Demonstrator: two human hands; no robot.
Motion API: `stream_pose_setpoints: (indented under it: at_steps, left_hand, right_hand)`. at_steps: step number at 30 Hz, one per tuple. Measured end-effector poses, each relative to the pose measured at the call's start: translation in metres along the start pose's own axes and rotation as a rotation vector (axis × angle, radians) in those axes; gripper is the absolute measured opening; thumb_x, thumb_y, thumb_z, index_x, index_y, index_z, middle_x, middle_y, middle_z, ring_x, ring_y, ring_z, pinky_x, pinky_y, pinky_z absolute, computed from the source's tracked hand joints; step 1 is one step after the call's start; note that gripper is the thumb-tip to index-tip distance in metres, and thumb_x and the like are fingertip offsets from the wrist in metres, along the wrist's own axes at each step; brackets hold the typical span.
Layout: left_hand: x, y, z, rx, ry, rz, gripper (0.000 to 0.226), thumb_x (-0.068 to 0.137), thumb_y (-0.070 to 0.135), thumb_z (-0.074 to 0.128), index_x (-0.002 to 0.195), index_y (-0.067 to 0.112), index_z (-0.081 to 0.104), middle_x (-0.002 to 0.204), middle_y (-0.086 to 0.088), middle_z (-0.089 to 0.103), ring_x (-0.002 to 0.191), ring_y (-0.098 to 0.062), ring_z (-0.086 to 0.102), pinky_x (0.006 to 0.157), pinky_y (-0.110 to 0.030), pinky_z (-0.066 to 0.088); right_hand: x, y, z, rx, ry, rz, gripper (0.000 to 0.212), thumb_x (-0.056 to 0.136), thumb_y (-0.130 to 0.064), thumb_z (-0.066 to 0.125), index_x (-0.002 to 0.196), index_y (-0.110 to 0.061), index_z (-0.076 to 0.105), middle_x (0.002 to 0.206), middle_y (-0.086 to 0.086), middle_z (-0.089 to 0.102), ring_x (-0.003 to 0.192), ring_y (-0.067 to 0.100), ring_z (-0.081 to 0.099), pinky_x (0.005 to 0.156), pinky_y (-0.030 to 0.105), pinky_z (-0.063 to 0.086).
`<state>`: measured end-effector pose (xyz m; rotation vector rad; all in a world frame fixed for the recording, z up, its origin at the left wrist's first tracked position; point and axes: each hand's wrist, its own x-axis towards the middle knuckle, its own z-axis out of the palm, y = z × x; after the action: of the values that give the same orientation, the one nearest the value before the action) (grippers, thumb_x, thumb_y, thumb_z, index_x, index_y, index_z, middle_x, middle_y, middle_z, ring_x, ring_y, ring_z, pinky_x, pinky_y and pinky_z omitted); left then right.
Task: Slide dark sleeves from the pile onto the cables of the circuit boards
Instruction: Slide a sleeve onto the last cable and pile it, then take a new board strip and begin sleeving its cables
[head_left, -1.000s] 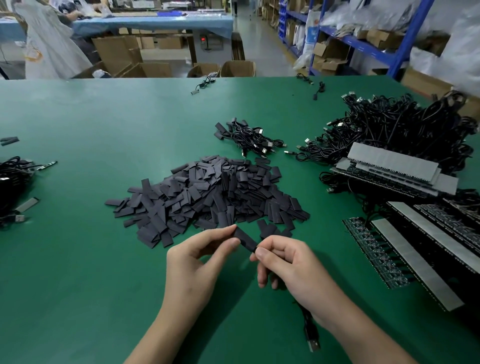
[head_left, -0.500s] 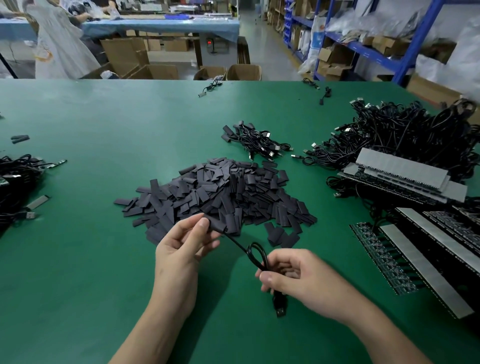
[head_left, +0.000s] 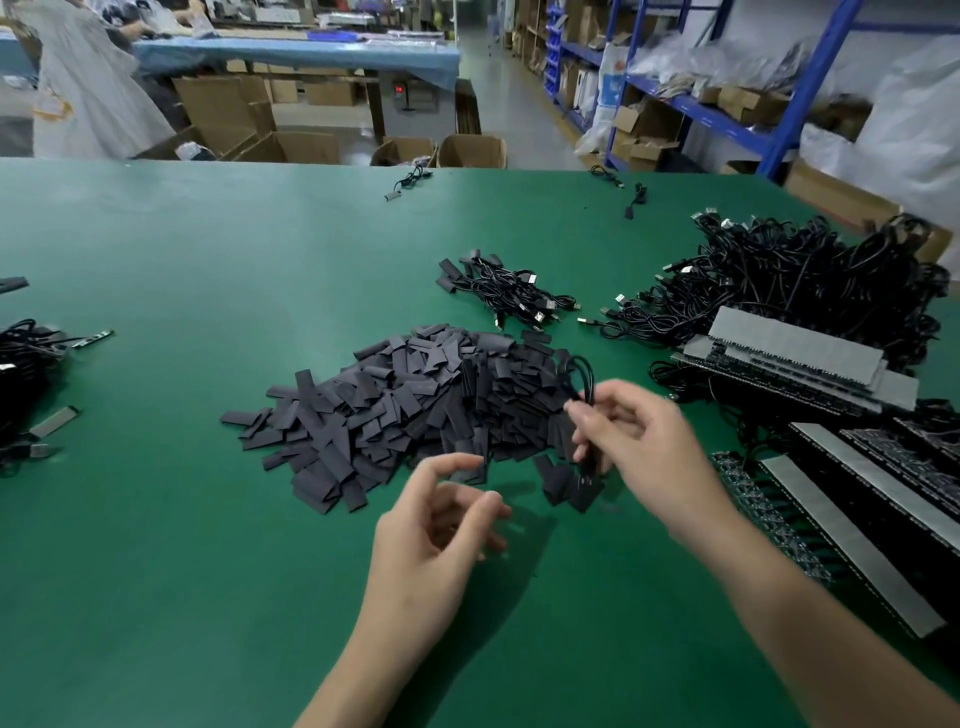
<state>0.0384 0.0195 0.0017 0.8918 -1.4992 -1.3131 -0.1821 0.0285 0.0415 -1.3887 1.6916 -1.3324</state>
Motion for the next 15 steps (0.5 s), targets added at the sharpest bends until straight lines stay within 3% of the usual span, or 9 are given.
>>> stream_pose_setpoints:
  at_steps: [3, 8, 10, 12, 15]
  left_hand:
    - [-0.001, -0.001, 0.003, -0.02, -0.063, -0.009, 0.026, 0.094, 0.031, 0.066, 0.117, 0.02, 0.059, 0.088, -0.007, 0.077, 0.068, -0.025, 0.073, 0.062, -0.027, 0.055]
    - [0.002, -0.003, 0.002, -0.072, -0.084, -0.031, 0.017, 0.094, 0.032, 0.066, 0.111, 0.034, 0.062, 0.087, -0.008, 0.076, 0.069, -0.026, 0.073, 0.065, -0.027, 0.055]
    - [0.002, -0.005, 0.001, -0.086, -0.1, -0.044, 0.018, 0.092, 0.04, 0.067, 0.109, 0.038, 0.062, 0.088, -0.008, 0.076, 0.069, -0.026, 0.074, 0.065, -0.027, 0.055]
    - [0.003, -0.006, 0.001, -0.093, -0.119, -0.054, 0.02, 0.09, 0.044, 0.067, 0.109, 0.04, 0.062, 0.089, -0.007, 0.077, 0.069, -0.025, 0.074, 0.065, -0.029, 0.056]
    - [0.004, -0.008, 0.0, -0.101, -0.137, -0.062, 0.02, 0.09, 0.045, 0.067, 0.11, 0.041, 0.062, 0.089, -0.007, 0.077, 0.07, -0.025, 0.074, 0.065, -0.03, 0.055]
  right_hand:
    - [0.048, -0.011, 0.005, -0.136, 0.072, -0.028, 0.012, 0.099, -0.03, 0.069, 0.095, -0.018, 0.07, 0.079, 0.0, 0.073, 0.067, 0.01, 0.071, 0.058, 0.02, 0.053]
    - [0.146, -0.028, 0.026, -0.339, 0.13, -0.076, 0.027, 0.098, -0.043, 0.067, 0.107, -0.017, 0.071, 0.083, -0.002, 0.073, 0.073, 0.017, 0.073, 0.074, 0.037, 0.059]
    - [0.185, -0.033, 0.036, -0.401, 0.142, -0.052, 0.032, 0.097, -0.047, 0.067, 0.111, -0.02, 0.071, 0.091, 0.001, 0.074, 0.08, 0.024, 0.074, 0.078, 0.044, 0.061]
    - [0.218, -0.035, 0.043, -0.474, 0.149, -0.008, 0.039, 0.095, -0.054, 0.068, 0.116, -0.021, 0.071, 0.103, 0.003, 0.073, 0.089, 0.025, 0.071, 0.084, 0.043, 0.059]
    - [0.242, -0.03, 0.051, -0.576, 0.118, 0.088, 0.057, 0.093, -0.06, 0.065, 0.132, -0.018, 0.064, 0.133, 0.007, 0.064, 0.12, 0.028, 0.061, 0.099, 0.041, 0.05]
